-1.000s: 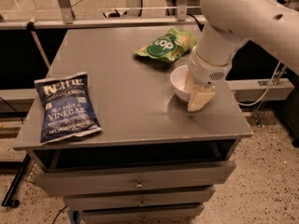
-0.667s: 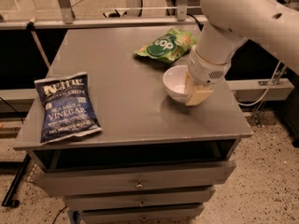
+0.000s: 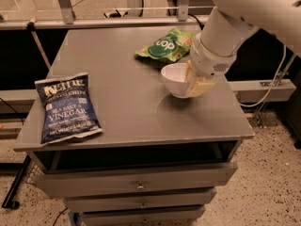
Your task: Move white bowl near blue chip bag
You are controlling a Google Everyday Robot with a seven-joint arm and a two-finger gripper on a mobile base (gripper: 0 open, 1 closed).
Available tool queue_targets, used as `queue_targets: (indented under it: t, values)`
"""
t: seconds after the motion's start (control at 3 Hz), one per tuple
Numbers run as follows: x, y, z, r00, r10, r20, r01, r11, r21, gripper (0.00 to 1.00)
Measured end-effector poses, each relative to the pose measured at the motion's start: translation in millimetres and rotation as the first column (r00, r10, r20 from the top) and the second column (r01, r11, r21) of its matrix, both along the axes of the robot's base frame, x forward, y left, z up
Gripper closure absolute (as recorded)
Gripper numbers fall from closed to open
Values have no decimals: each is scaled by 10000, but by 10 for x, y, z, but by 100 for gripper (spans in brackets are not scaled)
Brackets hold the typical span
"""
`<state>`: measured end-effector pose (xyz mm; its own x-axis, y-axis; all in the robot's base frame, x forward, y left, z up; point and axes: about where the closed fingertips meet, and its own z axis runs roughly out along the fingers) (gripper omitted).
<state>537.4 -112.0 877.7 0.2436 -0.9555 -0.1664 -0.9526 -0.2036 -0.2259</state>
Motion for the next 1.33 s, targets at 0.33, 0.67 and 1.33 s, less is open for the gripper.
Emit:
queue_targets:
  t: [0.33, 0.67, 1.33]
  values:
    - [-2, 150, 32, 9984, 542, 164, -545, 9983, 224, 100]
    - [-18, 440, 125, 9848, 1636, 585, -1668, 9846, 532, 100]
    - [-252, 1299, 206, 8905, 4397, 1171, -4493, 8903, 742, 100]
